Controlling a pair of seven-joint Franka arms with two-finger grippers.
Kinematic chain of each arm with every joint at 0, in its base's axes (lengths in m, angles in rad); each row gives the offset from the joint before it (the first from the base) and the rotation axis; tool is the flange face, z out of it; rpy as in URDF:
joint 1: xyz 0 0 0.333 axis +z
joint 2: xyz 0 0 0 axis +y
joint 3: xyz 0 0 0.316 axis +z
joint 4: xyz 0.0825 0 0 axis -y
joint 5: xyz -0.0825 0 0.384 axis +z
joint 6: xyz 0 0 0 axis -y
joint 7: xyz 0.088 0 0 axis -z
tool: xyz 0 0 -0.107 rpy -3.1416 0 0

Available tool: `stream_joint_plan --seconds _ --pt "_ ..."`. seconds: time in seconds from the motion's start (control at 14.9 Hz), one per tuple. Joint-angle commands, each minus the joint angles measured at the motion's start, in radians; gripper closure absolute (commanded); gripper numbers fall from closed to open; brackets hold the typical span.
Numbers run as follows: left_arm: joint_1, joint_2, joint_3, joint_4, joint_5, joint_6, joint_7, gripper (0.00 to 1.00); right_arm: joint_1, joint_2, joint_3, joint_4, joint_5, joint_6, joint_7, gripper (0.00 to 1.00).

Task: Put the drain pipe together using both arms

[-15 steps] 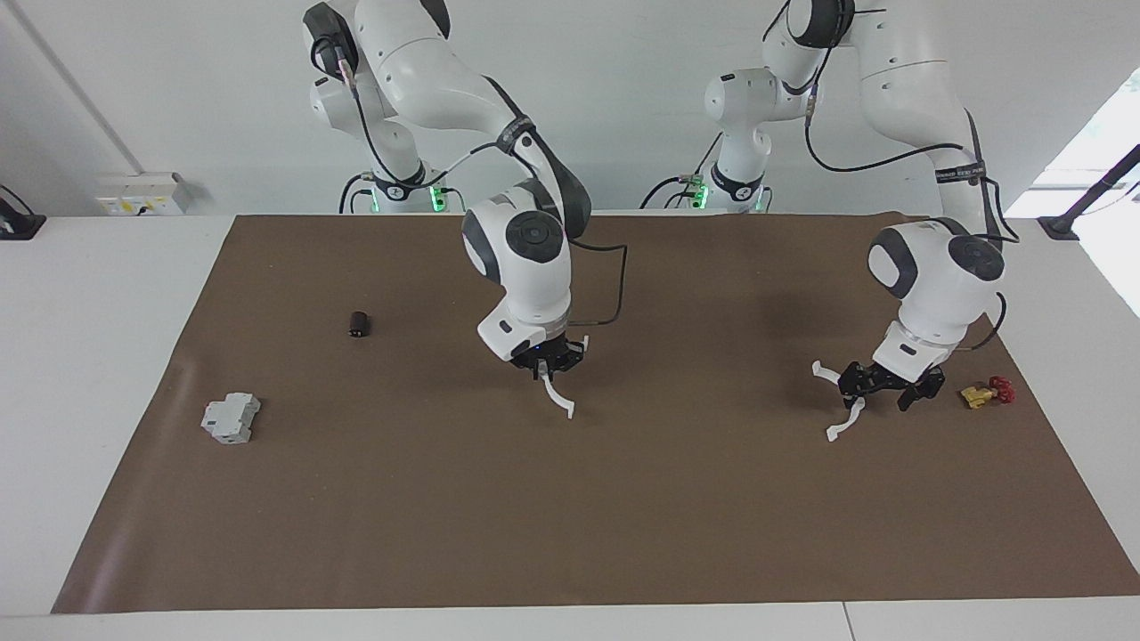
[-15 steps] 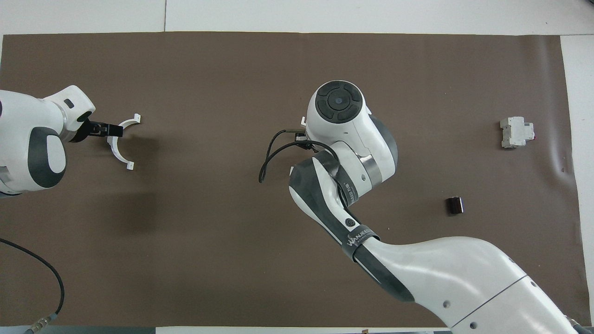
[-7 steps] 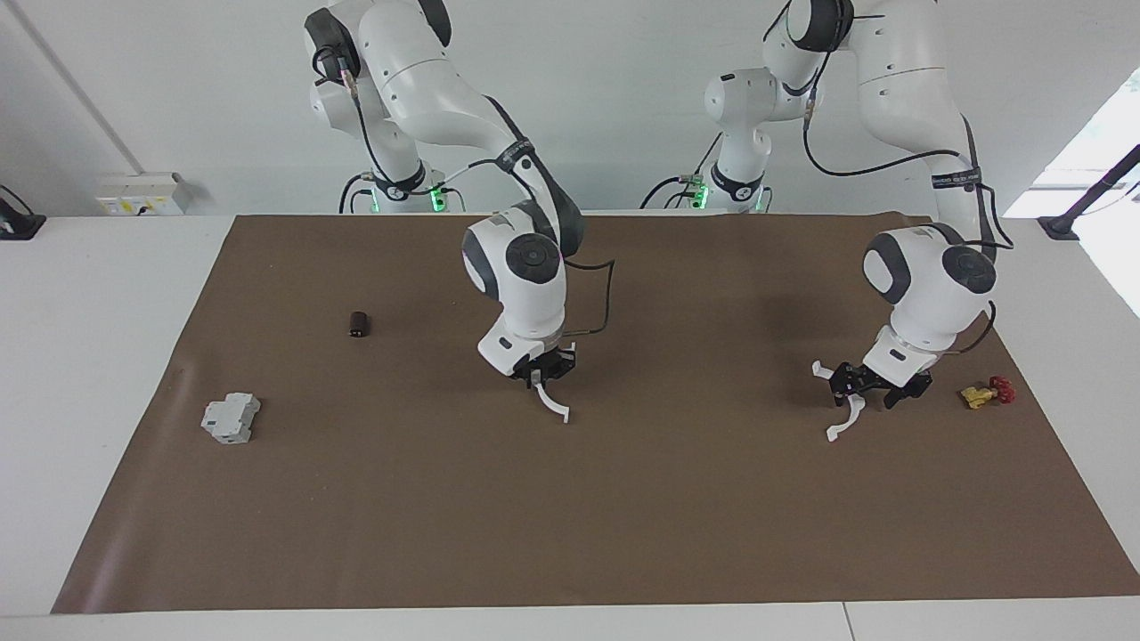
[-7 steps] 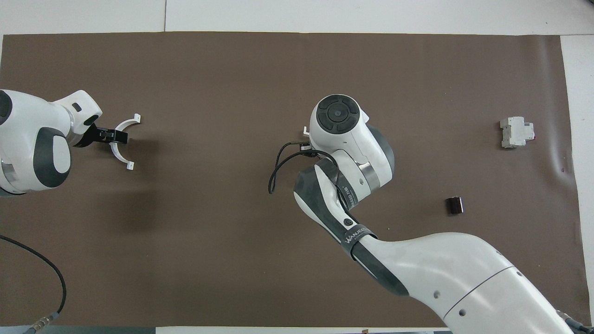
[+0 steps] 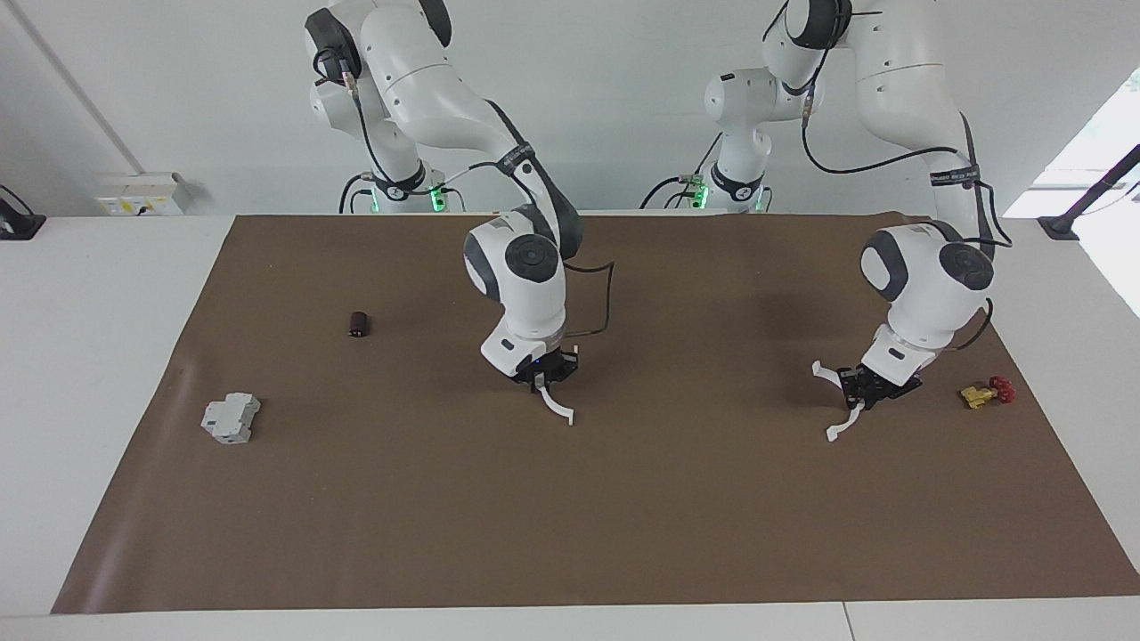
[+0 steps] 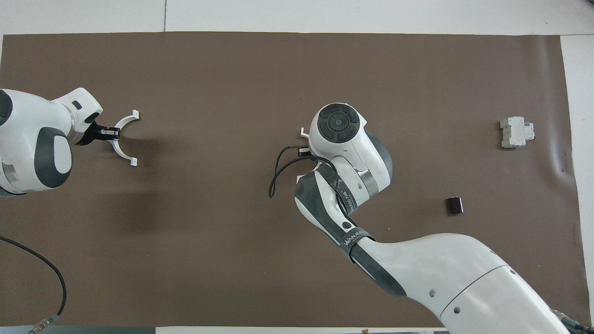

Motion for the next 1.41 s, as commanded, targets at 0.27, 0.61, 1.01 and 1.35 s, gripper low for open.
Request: stream_joint_plan --seconds 0.27,0.61,1.01,1.35 --pt "-0.031 -0.071 0.010 -0.019 -0.004 0.010 -0.011 1.00 -0.007 -0.022 0.008 0.010 -0.011 -0.025 -0.014 0.00" --pt "-0.166 -0.060 0.010 0.113 0.082 -0.156 -0.227 1.00 -0.076 -0.132 0.005 0.137 -0.015 -0.268 -0.034 0.00" --pt "-0.411 -0.010 0.010 0.228 0.158 -0.229 -0.454 1.00 -0.278 -0.357 0.005 0.136 -0.005 -0.517 -0.184 0.00" --pt "-0.531 0.115 0.010 0.370 0.197 -0.304 -0.598 1.00 -0.363 -0.476 -0.039 0.131 0.007 -0.679 -0.380 0.00"
